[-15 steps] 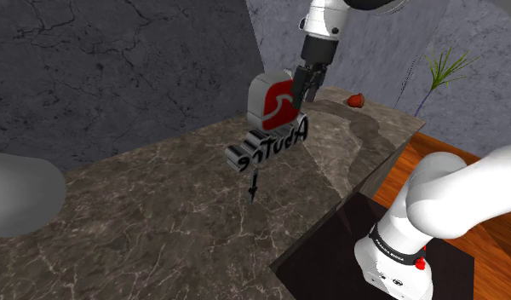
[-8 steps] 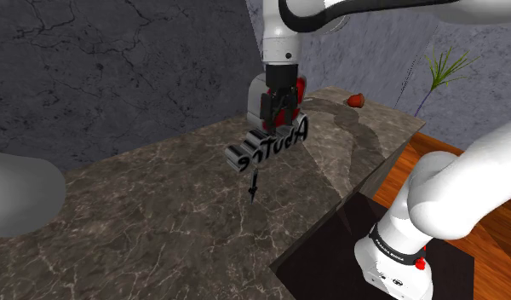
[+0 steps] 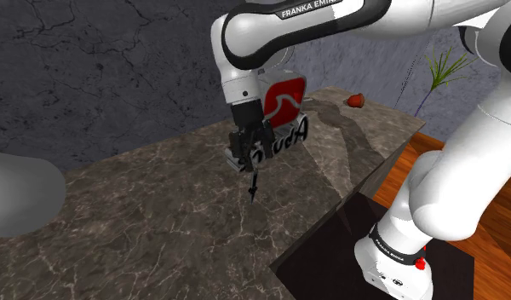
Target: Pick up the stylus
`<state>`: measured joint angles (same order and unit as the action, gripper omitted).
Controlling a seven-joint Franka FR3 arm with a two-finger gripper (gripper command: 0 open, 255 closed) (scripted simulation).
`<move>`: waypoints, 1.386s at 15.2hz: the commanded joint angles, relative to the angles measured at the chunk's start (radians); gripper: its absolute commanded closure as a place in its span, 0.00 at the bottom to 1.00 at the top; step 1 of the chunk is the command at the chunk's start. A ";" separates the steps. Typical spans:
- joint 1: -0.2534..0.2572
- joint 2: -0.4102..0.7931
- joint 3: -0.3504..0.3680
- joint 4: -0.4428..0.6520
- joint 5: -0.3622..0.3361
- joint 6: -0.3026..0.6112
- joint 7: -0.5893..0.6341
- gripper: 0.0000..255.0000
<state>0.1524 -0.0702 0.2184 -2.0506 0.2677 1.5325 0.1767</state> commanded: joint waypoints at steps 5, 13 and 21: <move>0.026 0.126 0.027 0.025 0.025 0.016 0.034 0.00; 0.028 0.149 0.028 -0.011 0.022 0.074 0.022 1.00; 0.029 0.150 0.029 -0.009 0.022 0.073 0.024 1.00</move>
<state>0.1807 0.0794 0.2467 -2.0602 0.2896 1.6061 0.1996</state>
